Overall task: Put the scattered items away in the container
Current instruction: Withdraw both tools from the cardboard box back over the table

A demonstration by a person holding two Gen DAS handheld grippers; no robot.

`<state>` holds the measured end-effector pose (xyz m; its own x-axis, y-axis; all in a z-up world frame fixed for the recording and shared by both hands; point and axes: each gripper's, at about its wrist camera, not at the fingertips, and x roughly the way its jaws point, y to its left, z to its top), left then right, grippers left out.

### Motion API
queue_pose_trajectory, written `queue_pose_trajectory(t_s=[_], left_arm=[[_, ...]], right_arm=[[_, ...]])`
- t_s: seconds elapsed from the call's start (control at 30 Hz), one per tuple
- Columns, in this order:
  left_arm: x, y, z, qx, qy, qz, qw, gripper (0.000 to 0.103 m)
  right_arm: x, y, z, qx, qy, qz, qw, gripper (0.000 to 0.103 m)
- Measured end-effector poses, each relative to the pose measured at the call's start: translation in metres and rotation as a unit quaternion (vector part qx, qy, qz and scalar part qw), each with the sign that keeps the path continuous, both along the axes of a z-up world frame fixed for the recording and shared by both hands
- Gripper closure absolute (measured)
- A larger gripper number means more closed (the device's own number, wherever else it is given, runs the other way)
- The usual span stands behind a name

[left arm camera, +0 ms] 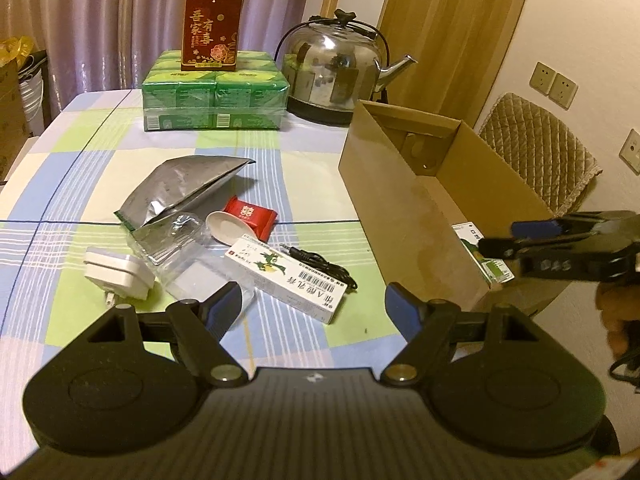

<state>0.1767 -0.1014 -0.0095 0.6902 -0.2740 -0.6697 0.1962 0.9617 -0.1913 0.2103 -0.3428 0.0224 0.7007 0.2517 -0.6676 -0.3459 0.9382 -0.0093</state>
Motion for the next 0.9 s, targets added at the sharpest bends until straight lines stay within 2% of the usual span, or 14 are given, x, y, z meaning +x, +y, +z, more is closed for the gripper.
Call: queue_pose_trajectory(t_s=[0.07, 0.23, 0.4, 0.5, 0.63, 0.9], left_arm=[[-0.005, 0.005, 0.0, 0.006, -0.001, 0.003, 1.0, 0.028], [-0.02, 0.026, 0.0, 0.02, 0.0, 0.016, 0.9997, 0.025], [-0.037, 0.054, -0.005, 0.042, 0.007, 0.027, 0.9987, 0.024], [-0.044, 0.071, -0.009, 0.053, 0.012, 0.032, 0.998, 0.023], [-0.048, 0.087, -0.013, 0.069, 0.015, 0.032, 0.997, 0.016], [-0.036, 0.108, -0.029, 0.081, 0.02, 0.023, 0.9962, 0.009]], right_arm=[[-0.012, 0.002, 0.008, 0.016, -0.015, -0.002, 1.0, 0.026], [-0.042, 0.019, 0.024, 0.046, -0.041, 0.018, 0.998, 0.023], [-0.065, 0.049, 0.026, 0.06, -0.04, 0.061, 0.996, 0.022], [-0.07, 0.072, 0.017, 0.044, -0.028, 0.096, 0.994, 0.022], [-0.068, 0.098, 0.001, 0.014, -0.015, 0.133, 0.991, 0.022], [-0.027, 0.134, -0.029, -0.067, 0.01, 0.192, 0.979, 0.023]])
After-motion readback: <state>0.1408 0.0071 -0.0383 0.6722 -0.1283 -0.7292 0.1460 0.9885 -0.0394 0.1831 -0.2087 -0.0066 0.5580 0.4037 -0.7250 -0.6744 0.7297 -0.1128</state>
